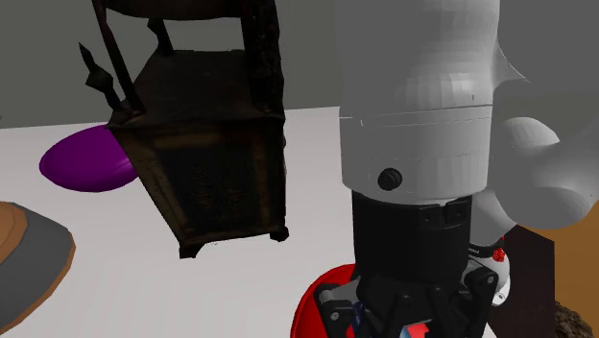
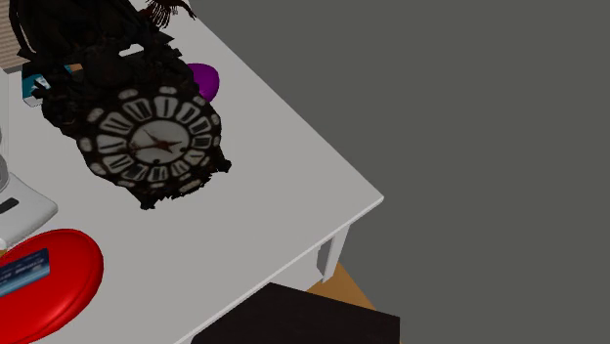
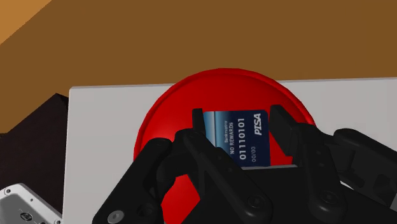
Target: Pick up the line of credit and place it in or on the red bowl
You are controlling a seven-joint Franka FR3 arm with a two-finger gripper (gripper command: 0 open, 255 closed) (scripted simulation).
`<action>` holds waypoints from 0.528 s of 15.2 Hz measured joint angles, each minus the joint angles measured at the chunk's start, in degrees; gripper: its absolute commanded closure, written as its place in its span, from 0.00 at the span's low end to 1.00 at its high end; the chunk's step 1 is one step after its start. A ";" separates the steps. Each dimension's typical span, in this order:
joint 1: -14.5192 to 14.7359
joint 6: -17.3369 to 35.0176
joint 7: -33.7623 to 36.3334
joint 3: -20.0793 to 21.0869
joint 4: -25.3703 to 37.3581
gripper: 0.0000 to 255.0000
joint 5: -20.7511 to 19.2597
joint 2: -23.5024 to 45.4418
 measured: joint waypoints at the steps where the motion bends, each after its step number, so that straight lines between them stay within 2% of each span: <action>1: 0.04 0.46 -0.28 0.26 -0.46 1.00 0.22 0.05; 7: 0.04 1.08 -0.62 0.64 -0.94 1.00 0.48 0.20; 8: 0.04 1.08 -0.62 0.64 -0.94 0.00 0.48 0.21</action>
